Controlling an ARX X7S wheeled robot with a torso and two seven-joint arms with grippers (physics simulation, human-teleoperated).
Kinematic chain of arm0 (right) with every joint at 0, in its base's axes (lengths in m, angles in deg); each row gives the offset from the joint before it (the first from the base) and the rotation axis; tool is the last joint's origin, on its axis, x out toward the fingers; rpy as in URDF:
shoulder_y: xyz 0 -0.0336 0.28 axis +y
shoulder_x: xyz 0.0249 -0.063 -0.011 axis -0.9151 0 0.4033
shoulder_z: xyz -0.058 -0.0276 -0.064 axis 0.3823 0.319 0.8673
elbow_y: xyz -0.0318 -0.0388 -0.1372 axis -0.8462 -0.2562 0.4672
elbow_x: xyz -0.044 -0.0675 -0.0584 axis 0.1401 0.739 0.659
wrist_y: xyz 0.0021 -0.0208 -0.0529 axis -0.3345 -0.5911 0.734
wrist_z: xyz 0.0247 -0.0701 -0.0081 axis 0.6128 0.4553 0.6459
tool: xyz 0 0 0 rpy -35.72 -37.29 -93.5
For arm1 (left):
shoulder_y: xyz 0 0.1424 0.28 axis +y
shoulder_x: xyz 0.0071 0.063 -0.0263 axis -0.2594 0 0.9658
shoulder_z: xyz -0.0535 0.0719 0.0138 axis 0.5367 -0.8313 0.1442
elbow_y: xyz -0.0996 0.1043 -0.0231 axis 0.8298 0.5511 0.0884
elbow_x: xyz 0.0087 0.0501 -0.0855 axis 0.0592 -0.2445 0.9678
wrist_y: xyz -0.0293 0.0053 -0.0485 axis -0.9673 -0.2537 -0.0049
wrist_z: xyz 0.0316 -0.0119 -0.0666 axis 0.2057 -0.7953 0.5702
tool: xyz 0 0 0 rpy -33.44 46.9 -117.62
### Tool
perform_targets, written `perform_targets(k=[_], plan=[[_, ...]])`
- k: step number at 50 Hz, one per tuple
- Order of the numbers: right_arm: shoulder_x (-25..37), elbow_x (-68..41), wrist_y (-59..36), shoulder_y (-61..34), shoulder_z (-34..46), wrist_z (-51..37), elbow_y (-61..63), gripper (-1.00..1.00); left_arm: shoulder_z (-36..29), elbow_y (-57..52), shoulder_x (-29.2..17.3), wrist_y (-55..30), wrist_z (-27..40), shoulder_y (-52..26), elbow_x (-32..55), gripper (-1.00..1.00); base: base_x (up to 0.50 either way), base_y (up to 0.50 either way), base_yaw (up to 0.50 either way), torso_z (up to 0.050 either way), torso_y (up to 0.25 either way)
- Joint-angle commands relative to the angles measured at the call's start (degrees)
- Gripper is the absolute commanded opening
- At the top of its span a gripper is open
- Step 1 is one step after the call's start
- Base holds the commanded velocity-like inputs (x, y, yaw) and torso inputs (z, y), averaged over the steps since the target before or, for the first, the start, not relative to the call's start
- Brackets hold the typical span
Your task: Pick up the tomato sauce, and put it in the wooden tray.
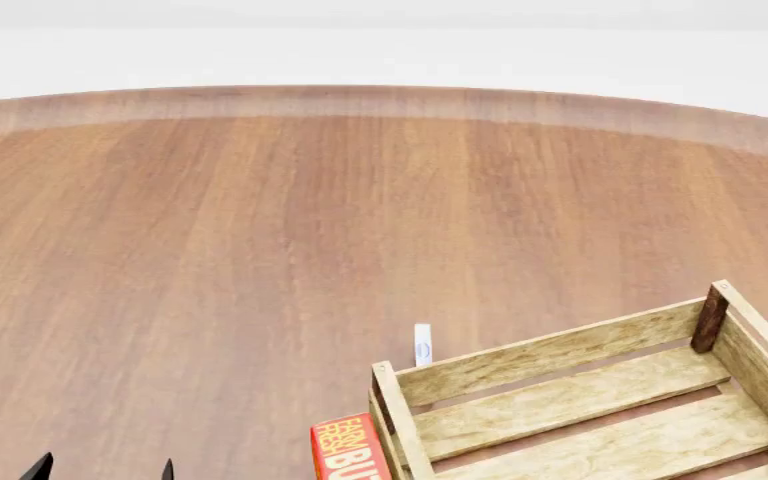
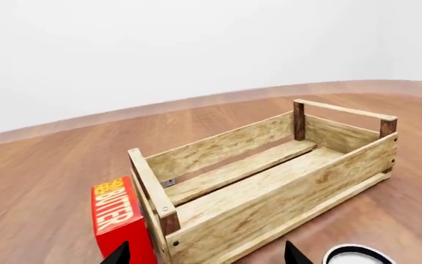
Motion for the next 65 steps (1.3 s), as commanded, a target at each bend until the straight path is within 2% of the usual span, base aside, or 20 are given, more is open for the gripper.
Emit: perform_targets(k=[1, 24, 32, 65], plan=[[-1.3, -0.8, 3.5, 0.5, -1.1, -0.1, -2.3, 1.00, 1.1, -0.1, 0.8, 0.2, -1.0, 0.1, 0.1, 1.00, 0.00, 0.00, 0.00, 0.000, 0.000], [-1.5, -2.8, 5.2, -0.1, -0.3, -1.1, -4.3, 1.00, 0.6, 0.0, 0.4, 0.4, -0.5, 0.0, 0.6, 1.00, 0.00, 0.00, 0.00, 0.000, 0.000], [-1.1, -0.6, 1.6, -0.9, 1.5, -0.8, -5.1, 1.00, 0.4, 0.0, 0.2, 0.4, -0.3, -0.1, 0.7, 1.00, 0.00, 0.00, 0.00, 0.000, 0.000], [-1.5, -3.6, 2.2, -3.2, 2.5, -1.5, -10.8, 1.00, -0.3, 0.0, -0.3, 0.7, 0.4, -0.2, 1.3, 1.00, 0.00, 0.00, 0.00, 0.000, 0.000]])
